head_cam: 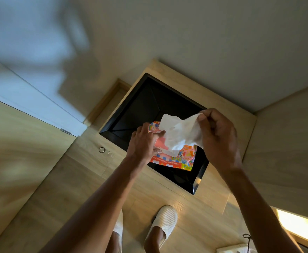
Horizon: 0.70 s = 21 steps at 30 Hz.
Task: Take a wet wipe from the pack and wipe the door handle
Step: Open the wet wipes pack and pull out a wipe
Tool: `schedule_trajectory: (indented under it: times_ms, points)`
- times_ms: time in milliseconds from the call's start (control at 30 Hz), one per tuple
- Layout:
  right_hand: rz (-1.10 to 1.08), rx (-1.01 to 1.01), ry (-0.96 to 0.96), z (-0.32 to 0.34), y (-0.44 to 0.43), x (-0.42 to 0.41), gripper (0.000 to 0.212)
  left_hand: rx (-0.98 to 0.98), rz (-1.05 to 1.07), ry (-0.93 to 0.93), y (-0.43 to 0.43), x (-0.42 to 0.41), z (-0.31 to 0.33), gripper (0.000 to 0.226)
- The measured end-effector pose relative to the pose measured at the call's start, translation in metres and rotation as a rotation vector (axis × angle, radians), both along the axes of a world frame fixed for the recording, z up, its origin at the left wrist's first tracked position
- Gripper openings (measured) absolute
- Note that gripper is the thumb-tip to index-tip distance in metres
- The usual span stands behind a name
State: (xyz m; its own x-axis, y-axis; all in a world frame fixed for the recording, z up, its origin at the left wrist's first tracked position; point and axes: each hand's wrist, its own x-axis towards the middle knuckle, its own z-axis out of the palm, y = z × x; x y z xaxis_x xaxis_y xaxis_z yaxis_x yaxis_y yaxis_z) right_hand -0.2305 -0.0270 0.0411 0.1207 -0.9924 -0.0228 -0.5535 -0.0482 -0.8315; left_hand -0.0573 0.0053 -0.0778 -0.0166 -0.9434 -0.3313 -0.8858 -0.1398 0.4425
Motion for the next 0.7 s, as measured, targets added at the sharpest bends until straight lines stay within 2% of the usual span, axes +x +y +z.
schedule_trajectory:
  times_ms: [267,467,700]
  points:
    - [-0.027,-0.012,-0.080,0.011,0.003,-0.008,0.021,-0.012,0.007,0.037,0.000,-0.001,-0.003,0.071]
    - [-0.139,-0.140,-0.080,0.026,0.003,-0.005,0.014,-0.003,0.013,0.039,0.000,-0.003,-0.004,0.071]
    - [-0.092,-0.281,-0.053,0.051,-0.007,-0.002,0.012,-0.012,0.017,0.012,-0.002,-0.007,-0.001,0.070]
